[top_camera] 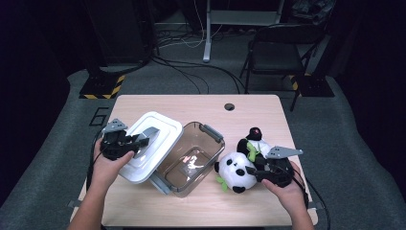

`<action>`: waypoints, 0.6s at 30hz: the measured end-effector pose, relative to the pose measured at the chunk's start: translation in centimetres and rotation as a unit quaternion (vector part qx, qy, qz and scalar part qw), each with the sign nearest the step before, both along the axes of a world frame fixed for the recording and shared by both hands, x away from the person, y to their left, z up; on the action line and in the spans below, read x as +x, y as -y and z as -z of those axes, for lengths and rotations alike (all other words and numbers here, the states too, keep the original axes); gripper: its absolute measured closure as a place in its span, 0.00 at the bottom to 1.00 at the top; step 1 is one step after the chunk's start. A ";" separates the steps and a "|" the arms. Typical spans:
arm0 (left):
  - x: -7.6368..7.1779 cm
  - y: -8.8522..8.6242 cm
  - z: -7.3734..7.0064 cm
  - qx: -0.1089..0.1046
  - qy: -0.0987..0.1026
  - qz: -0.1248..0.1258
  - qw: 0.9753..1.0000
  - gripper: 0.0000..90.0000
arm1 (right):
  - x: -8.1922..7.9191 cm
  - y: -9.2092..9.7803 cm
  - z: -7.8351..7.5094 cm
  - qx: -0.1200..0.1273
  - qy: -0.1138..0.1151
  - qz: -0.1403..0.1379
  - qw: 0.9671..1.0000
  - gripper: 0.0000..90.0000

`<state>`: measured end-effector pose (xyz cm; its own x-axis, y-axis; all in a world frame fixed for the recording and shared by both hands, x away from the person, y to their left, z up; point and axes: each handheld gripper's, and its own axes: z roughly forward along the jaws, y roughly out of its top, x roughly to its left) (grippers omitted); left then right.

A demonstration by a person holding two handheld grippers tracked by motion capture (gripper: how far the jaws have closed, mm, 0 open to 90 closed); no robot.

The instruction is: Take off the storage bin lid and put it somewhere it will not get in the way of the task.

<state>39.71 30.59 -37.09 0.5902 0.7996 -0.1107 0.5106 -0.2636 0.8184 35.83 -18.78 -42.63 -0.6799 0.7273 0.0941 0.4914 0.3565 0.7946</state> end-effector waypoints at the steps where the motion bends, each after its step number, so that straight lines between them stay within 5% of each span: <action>1: 0.0 -0.2 0.0 0.001 -0.001 -0.002 1.000 0.74 | 0.0 0.0 0.0 0.000 0.000 0.000 1.000 0.49; 18: -0.6 -4.5 0.8 -0.007 0.002 -0.051 0.999 0.74 | 0.0 -0.2 0.3 -0.002 -0.004 -0.002 1.000 0.49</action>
<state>39.08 35.11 -37.90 0.5069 0.8537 -0.1198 0.5311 -0.1999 0.8234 35.87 -18.57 -42.90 -0.6826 0.7244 0.0968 0.4959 0.3618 0.7894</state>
